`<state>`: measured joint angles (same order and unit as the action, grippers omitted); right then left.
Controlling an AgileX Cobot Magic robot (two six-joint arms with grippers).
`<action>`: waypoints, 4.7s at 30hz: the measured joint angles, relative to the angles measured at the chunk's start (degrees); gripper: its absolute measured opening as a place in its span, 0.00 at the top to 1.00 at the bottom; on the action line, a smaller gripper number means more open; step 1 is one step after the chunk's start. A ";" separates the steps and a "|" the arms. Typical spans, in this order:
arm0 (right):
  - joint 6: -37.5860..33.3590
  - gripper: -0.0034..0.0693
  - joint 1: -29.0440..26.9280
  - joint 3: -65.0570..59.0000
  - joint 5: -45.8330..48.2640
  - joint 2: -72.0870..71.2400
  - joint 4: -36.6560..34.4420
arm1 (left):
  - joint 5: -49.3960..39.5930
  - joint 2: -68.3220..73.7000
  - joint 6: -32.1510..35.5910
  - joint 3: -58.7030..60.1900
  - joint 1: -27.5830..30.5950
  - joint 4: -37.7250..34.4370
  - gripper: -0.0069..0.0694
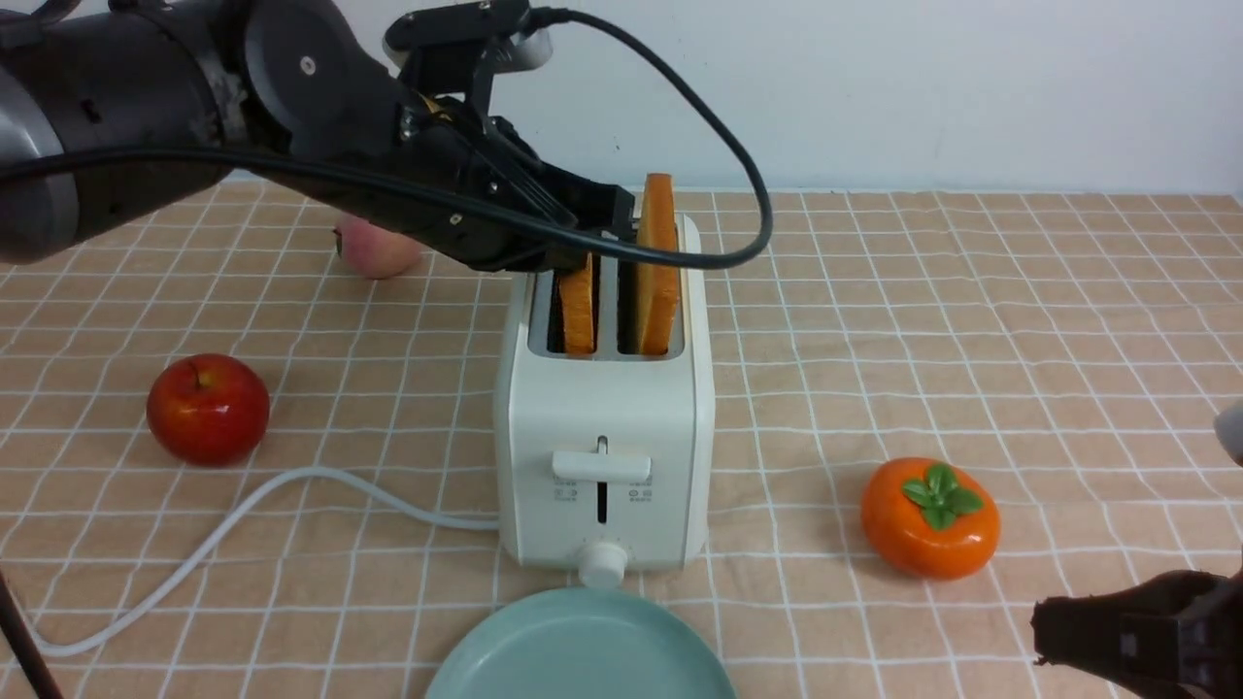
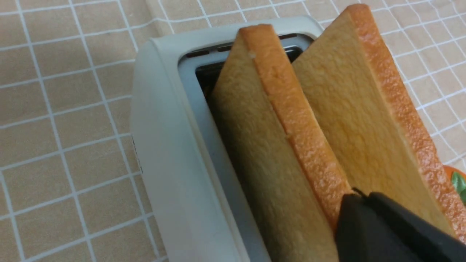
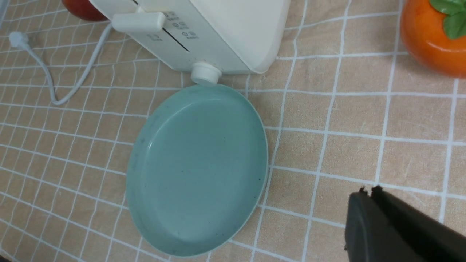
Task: Take toasted bread from bread machine on light coffee tablecloth place on plate.
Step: 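Reach for a toast slice standing in the toaster with the left gripper, then place the slice of bread on the plate with the left gripper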
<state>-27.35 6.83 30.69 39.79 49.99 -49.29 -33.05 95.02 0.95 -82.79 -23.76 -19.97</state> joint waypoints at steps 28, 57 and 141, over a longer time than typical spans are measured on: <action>-0.02 0.92 0.00 0.00 -0.07 0.00 -0.06 | -4.47 -0.32 -0.20 0.41 -0.07 9.48 0.81; -0.02 0.89 0.00 0.00 1.19 0.00 -0.06 | -9.59 -23.50 16.43 42.81 0.00 -38.22 0.78; 17.99 0.64 13.64 44.70 16.19 32.04 15.58 | -30.19 -15.25 -23.25 31.28 0.00 25.15 0.90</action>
<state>-9.36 20.47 75.40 55.98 82.02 -33.71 -63.24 79.77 -22.30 -51.51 -23.76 5.18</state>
